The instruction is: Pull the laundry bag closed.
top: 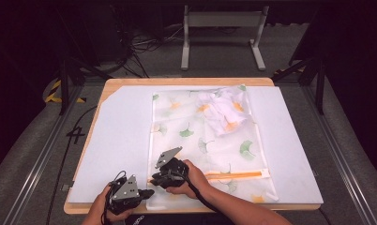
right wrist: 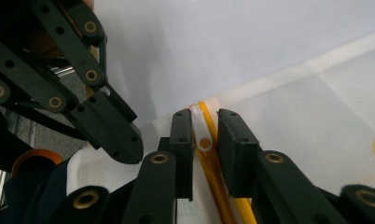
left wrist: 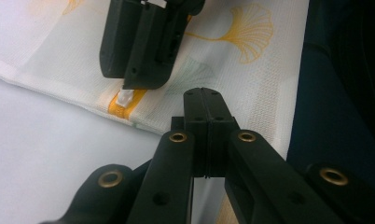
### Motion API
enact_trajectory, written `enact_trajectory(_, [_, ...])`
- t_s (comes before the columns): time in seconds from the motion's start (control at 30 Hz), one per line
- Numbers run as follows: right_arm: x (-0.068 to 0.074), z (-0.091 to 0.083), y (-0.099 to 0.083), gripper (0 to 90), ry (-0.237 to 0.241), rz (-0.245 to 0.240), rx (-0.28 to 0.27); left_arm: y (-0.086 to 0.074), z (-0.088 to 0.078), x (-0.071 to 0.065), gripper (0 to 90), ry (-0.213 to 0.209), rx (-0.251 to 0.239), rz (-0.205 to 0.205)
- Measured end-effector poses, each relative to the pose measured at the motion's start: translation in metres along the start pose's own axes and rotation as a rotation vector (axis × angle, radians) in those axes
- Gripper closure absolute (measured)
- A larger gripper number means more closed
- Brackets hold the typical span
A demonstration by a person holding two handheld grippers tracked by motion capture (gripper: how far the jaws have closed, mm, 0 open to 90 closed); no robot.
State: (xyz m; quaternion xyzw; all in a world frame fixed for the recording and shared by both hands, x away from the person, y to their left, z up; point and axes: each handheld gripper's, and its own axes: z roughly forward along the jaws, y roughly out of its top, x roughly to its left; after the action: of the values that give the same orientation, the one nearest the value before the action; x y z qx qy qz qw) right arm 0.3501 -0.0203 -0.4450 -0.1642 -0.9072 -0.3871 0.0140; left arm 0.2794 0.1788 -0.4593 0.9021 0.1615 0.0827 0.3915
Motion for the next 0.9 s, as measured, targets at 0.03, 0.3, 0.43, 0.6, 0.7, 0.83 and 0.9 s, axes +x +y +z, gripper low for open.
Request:
enact_trajectory(0.03, [-0.0002,0.0008,0.0009,79.3,0.000,-0.004,0.000,-0.0001,0.0000,0.0002,90.0,-0.002,0.000,0.000])
enact_trajectory(0.3, [0.0003,0.0015,0.0043,84.6,0.003,-0.014,-0.010,-0.0003,0.0002,0.0007,90.0,-0.007,-0.003,0.001])
enact_trajectory(0.43, [-0.0003,0.0003,0.0050,85.3,0.012,-0.016,-0.007,-0.0009,0.0005,0.0010,90.0,-0.009,-0.010,-0.012])
enact_trajectory(0.6, [-0.0020,-0.0021,0.0046,90.0,0.035,-0.025,-0.012,-0.0005,0.0006,0.0005,90.0,-0.005,-0.008,-0.014])
enact_trajectory(0.7, [-0.0011,-0.0008,0.0044,90.0,0.033,-0.030,-0.004,-0.0005,0.0005,0.0007,90.0,-0.005,-0.007,-0.014])
enact_trajectory(0.83, [-0.0017,-0.0009,0.0044,90.0,0.044,-0.026,-0.010,-0.0004,0.0006,0.0008,90.0,-0.007,-0.008,-0.020])
enact_trajectory(0.9, [-0.0015,-0.0021,0.0045,90.0,0.052,-0.024,-0.018,0.0000,0.0007,0.0006,90.0,-0.005,-0.007,-0.015])
